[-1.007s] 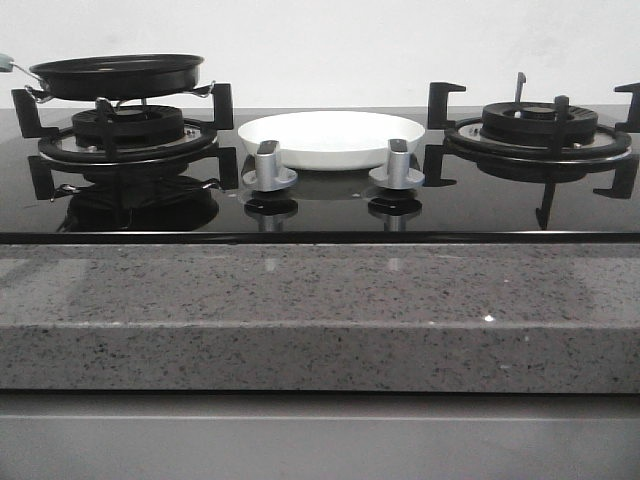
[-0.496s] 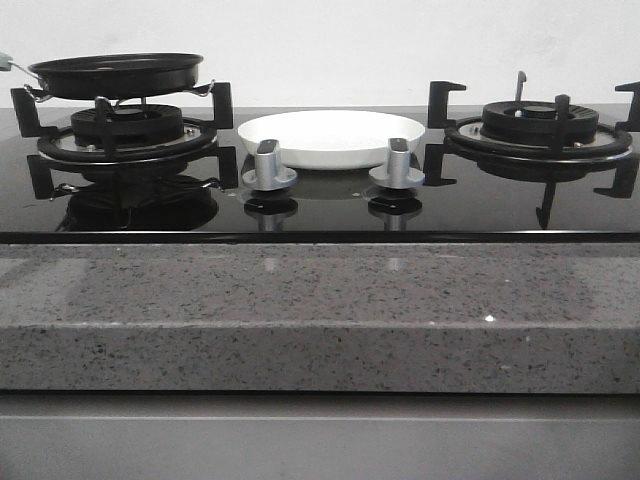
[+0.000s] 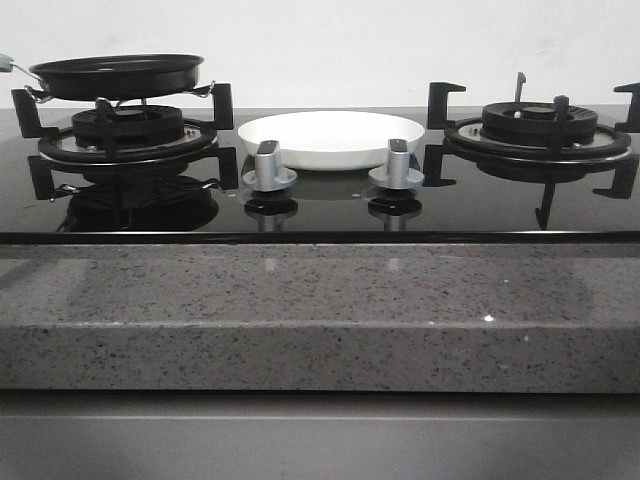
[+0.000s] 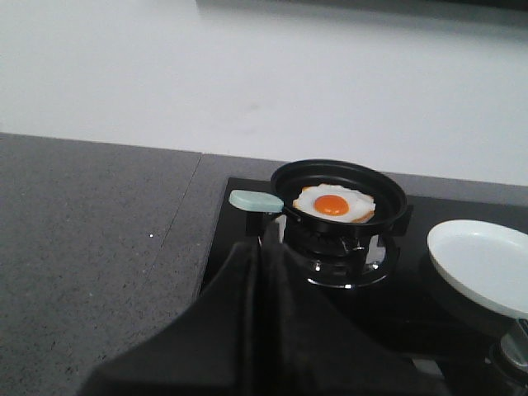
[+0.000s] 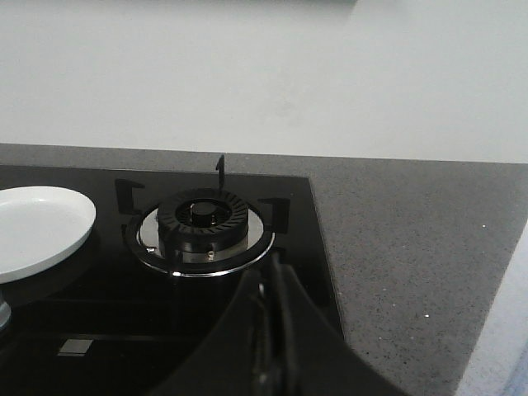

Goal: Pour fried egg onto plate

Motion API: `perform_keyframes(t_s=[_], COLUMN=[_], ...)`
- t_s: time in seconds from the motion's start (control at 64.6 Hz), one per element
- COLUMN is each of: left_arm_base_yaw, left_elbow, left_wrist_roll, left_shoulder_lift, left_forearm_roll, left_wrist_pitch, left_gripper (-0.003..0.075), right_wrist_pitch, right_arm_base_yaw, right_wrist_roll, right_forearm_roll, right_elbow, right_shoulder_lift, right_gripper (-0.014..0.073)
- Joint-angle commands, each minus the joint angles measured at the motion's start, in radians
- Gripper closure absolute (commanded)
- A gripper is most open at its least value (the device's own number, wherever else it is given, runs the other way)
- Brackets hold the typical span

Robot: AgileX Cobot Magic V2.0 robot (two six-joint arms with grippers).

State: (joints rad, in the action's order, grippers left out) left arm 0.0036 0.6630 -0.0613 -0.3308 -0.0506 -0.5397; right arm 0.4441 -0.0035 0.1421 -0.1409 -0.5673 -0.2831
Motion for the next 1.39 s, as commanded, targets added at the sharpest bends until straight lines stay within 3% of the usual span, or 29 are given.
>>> perform_keyframes(t_s=[0.0,0.186,0.619,0.697,0.836,0.914,1.378], left_arm_base_yaw=[-0.007,-0.007,-0.007,-0.007,-0.007,-0.007,-0.007], left_elbow=[0.046,0.046,0.046,0.046,0.046,0.046,0.046], left_wrist_roll=[0.000,0.000,0.000,0.000,0.000,0.000,0.000], left_shoulder_lift=[-0.062,-0.124,-0.144,-0.144,-0.144,-0.144,-0.144], left_forearm_roll=[0.001,-0.012,-0.007,-0.007,0.027,0.027,0.023], left_wrist_pitch=[0.058,0.067,0.095,0.111,0.113,0.119,0.119], left_gripper=[0.0739,0.0739,0.0724,0.0610,0.0255,0.0170,0.0288], right_wrist_pitch=[-0.068,-0.144,-0.142,-0.141,-0.143,-0.143,-0.141], right_arm_base_yaw=[0.001,0.001,0.001,-0.001,-0.001,-0.001,-0.001], right_wrist_roll=[-0.003,-0.003,-0.003,-0.003,-0.003,-0.003,-0.003], right_forearm_roll=[-0.011,-0.010,-0.010,-0.025,-0.060,-0.061,-0.060], right_elbow=[-0.058,-0.055,-0.055,-0.055,-0.055,-0.055,-0.055], right_shoulder_lift=[-0.065,-0.115,-0.117,-0.117,-0.117,-0.117,-0.117], right_gripper=[0.0662,0.0662,0.0648,0.0547,0.0211,0.0136,0.0127])
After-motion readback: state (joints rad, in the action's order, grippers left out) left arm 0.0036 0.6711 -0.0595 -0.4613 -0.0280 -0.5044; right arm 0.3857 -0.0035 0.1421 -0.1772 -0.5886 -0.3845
